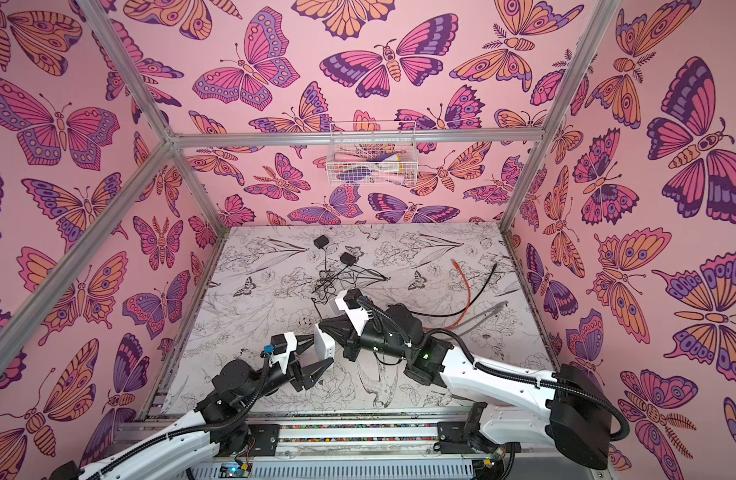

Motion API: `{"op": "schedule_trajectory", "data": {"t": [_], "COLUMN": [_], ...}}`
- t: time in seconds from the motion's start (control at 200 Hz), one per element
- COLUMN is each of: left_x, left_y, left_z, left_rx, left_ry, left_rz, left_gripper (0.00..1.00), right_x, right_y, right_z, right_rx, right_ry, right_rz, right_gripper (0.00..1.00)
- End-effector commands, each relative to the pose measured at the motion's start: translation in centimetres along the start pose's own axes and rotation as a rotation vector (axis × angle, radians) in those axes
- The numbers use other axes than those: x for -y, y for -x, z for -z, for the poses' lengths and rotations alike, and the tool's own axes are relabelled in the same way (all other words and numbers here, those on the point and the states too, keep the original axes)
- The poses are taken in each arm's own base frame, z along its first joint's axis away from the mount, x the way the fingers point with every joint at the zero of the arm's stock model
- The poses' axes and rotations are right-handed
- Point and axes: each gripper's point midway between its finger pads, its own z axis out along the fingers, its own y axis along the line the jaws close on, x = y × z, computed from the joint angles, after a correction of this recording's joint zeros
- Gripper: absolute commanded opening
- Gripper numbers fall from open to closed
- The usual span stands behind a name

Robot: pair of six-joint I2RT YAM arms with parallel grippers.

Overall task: Insert the plug into the switch port
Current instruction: 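Push the barrel plug down into the switch port with the right gripper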

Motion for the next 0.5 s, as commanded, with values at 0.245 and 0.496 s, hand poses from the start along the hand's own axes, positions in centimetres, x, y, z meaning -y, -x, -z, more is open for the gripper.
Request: {"op": "schedule_trajectory", "data": {"t": [0.245, 0.496], "left_x": [4.0, 4.1], "left_y": [16.5, 17.3], "left_z": [4.6, 5.5], "left_rx": [0.608, 0.647], "left_ry": [-0.094, -0.086], "left_rz": [-0.207, -0.219], "left_gripper": [0.0, 0.0], "right_x": [3.1, 3.0], "right_y": [-13.6, -15.2], "right_z": [1.2, 1.3], "right_rx": [-0.424, -0.47], "right_ry": [-0.121, -0.121], "right_rz": [-0.077, -0.093], "right_gripper": [0.0, 0.0]}}
